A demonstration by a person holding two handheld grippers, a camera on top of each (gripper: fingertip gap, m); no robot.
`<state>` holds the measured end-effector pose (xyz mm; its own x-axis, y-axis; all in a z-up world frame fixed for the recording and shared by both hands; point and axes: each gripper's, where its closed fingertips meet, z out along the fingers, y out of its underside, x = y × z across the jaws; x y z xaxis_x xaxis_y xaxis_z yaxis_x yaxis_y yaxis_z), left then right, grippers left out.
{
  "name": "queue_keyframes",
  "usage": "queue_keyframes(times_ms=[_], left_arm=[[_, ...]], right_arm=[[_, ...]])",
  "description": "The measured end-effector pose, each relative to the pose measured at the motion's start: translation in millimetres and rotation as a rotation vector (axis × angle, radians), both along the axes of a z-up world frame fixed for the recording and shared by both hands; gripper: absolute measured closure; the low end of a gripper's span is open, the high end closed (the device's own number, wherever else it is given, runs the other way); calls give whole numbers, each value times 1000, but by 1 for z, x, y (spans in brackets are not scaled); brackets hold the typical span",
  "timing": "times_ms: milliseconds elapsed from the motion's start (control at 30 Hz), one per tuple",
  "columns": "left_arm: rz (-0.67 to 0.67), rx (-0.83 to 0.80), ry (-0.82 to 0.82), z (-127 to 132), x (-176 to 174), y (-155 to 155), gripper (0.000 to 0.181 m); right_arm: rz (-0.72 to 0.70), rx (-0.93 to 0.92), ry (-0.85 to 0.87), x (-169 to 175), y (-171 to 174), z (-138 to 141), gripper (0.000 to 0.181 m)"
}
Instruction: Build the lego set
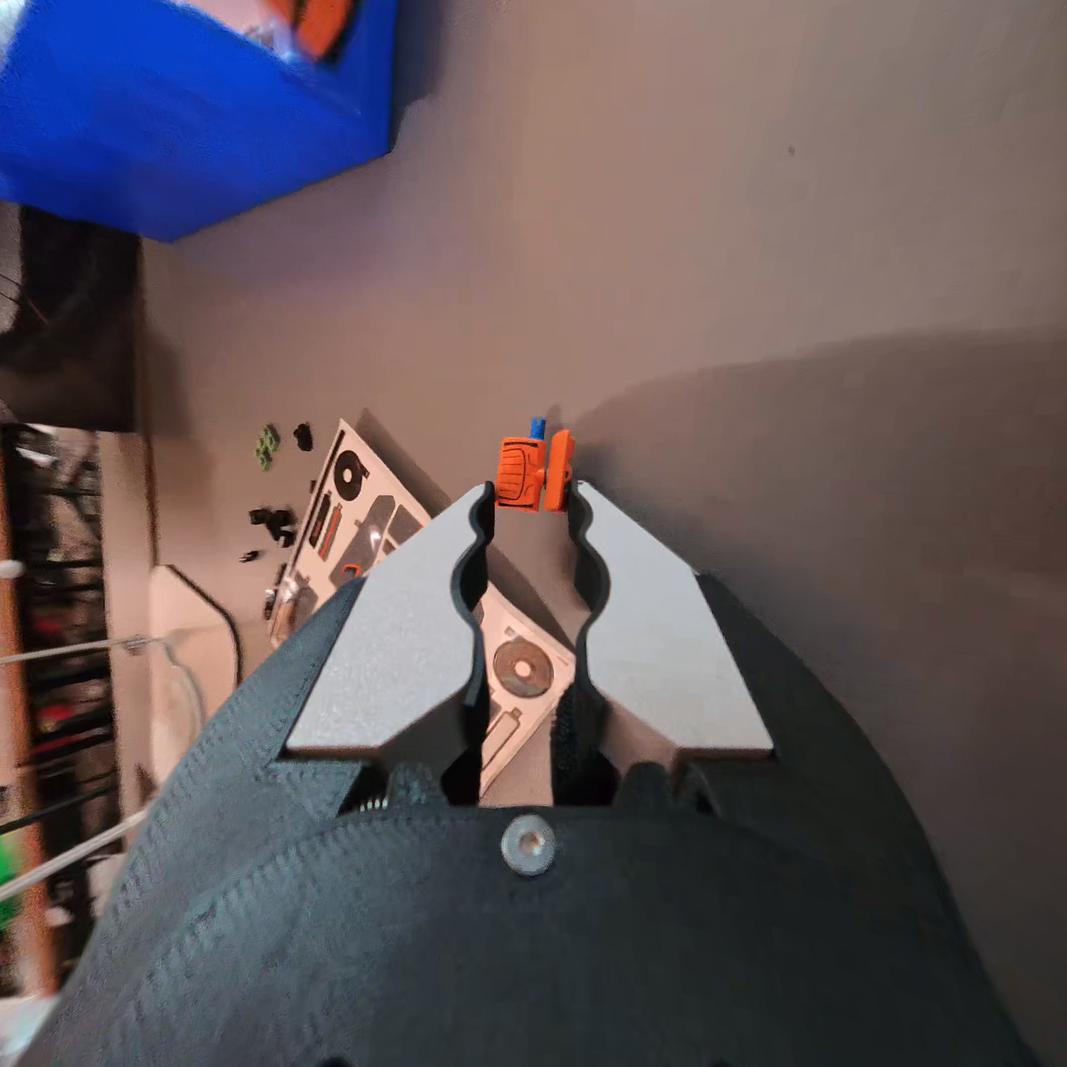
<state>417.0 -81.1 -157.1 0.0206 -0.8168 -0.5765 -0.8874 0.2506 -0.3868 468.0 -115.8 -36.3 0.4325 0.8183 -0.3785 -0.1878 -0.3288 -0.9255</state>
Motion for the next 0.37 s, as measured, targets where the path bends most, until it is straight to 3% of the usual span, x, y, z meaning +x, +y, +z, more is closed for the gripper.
queue_keyframes(times_ms=[33, 233, 367], left_arm=[[-29, 38, 13, 0, 0, -4, 156], [-107, 73, -9, 6, -7, -26, 142], [-124, -60, -70, 14, -12, -40, 131]], right_arm=[[2, 0, -2, -1, 0, -1, 181], [3, -9, -22, -5, -2, -7, 181], [-2, -15, -21, -3, -5, -9, 181]])
